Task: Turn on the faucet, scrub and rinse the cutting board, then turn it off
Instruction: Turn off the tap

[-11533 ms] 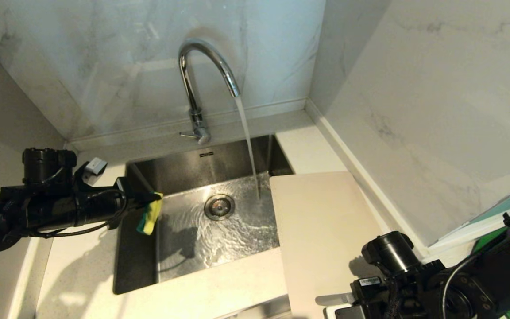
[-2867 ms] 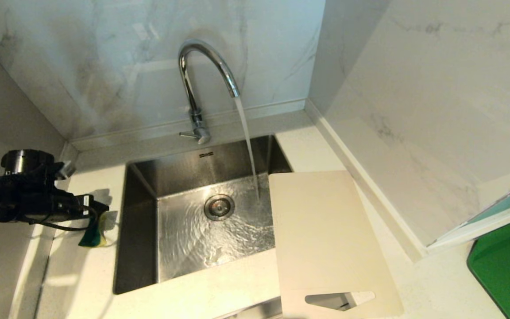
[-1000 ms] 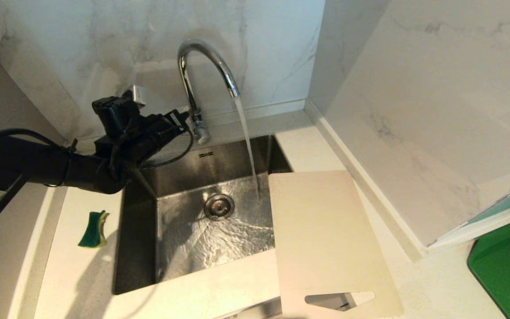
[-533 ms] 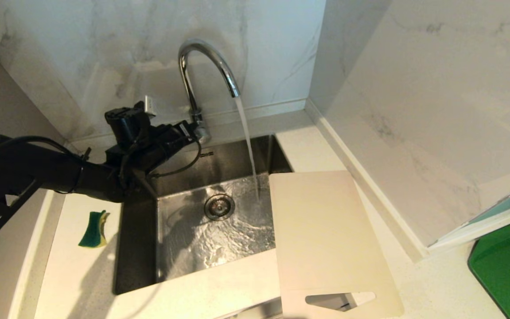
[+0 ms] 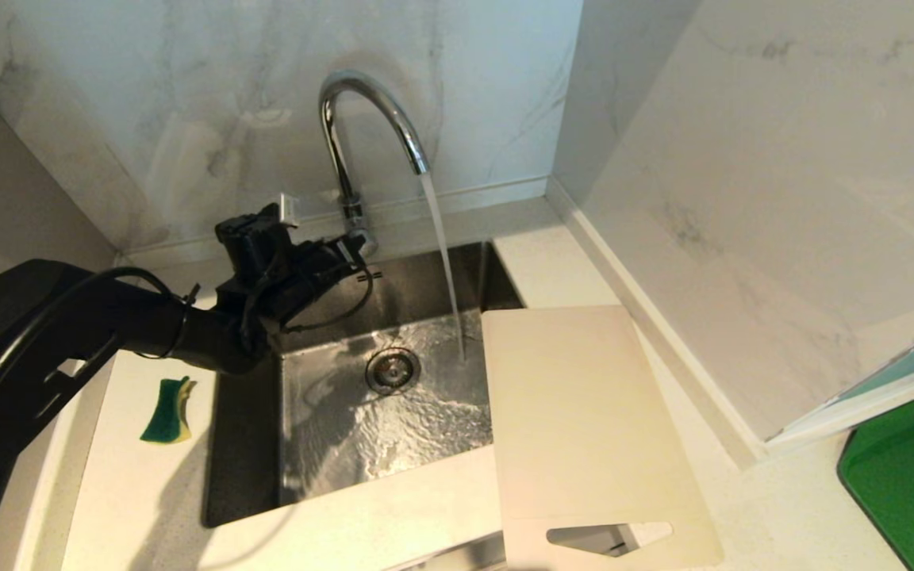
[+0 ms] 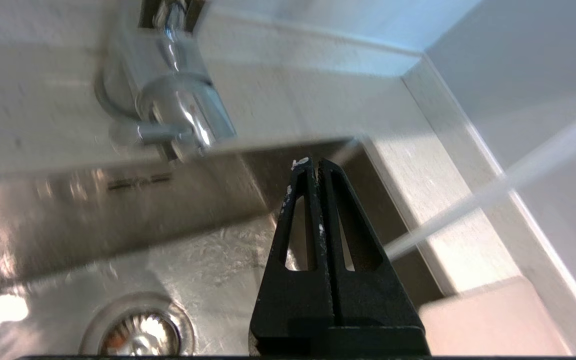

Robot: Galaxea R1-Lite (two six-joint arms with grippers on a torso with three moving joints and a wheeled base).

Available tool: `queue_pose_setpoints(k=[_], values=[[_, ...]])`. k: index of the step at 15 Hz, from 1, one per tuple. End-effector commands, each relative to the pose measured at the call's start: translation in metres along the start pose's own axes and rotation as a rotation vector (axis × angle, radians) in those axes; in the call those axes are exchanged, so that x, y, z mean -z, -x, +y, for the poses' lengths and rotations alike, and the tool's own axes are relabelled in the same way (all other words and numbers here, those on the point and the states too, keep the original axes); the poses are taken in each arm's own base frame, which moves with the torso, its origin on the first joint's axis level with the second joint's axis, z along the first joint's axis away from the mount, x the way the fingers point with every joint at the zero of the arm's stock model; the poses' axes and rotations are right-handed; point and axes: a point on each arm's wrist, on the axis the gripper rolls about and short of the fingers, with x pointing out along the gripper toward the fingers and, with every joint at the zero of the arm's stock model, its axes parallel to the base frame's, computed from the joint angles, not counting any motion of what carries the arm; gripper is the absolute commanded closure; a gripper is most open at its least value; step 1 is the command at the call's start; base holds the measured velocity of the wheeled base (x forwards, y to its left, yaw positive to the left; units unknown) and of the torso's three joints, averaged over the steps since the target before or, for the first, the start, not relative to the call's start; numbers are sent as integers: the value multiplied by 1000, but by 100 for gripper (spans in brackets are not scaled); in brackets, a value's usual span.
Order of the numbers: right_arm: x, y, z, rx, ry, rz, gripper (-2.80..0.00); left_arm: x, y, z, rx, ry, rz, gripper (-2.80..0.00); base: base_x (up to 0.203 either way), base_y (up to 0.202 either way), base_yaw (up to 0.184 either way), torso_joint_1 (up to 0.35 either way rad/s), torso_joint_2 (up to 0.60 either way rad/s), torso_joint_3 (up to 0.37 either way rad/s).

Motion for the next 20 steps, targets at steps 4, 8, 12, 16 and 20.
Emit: queue_pose_setpoints(k=[4,8,12,16,20], values=[[0,0,0,-1,-19,1,0,12,-15,17,-14,-38,-22,0,0,0,0,0,0,0],[0,0,0,-1,-20,0,0,6,-22,29,-18,-46,-78,0,0,0,0,0,0,0],[0,0,0,-1,-19,0,0,-4,-29,50,-56,-62,-131,0,0,0,0,0,0,0],[0,0,0,-1,-20,0,0,3,-31,52,-58,-95,-125,0,0,0,0,0,0,0],[0,0,0,-1,-22,0,0,4,-32,55,-63,-100,-124,0,0,0,0,0,0,0]])
